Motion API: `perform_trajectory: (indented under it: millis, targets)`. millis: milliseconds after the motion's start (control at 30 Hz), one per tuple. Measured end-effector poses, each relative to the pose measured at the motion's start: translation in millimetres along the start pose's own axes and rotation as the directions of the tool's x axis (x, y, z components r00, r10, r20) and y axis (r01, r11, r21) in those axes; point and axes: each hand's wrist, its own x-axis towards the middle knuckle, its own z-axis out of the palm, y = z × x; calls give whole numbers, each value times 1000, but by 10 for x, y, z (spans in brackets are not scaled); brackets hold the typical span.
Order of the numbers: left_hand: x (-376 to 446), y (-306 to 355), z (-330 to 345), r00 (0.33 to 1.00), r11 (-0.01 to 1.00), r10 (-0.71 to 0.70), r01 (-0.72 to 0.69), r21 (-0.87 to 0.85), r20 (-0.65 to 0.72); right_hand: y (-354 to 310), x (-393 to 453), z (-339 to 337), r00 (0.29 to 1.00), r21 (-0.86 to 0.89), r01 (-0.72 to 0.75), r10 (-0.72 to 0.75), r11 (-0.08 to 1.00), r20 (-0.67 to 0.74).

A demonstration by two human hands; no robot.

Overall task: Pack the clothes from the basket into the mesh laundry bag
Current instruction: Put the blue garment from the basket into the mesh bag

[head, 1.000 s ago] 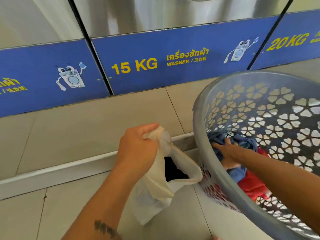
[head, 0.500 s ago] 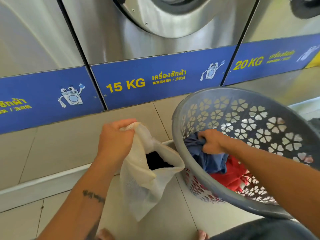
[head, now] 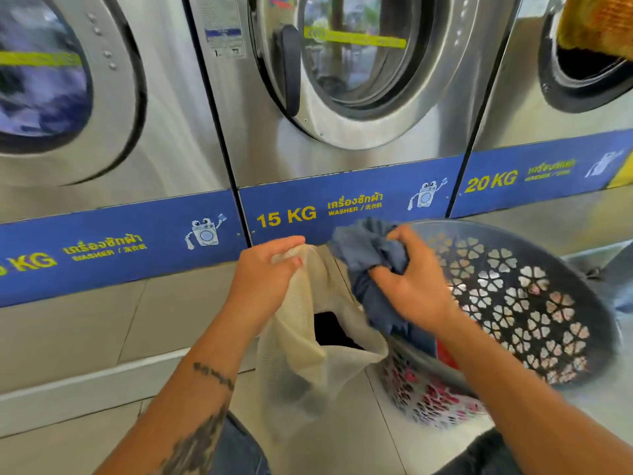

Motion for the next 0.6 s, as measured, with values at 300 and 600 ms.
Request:
perform_trajectory:
  millis: [300,600]
  targets:
    - [-51,-72,112,996,980,-45,60,-189,82,324,-397,797,737,-263,94,110,960,667]
    - [62,-180,77,996,996,-86,87,-23,29,205,-152,208,929,-474,99,90,875,360]
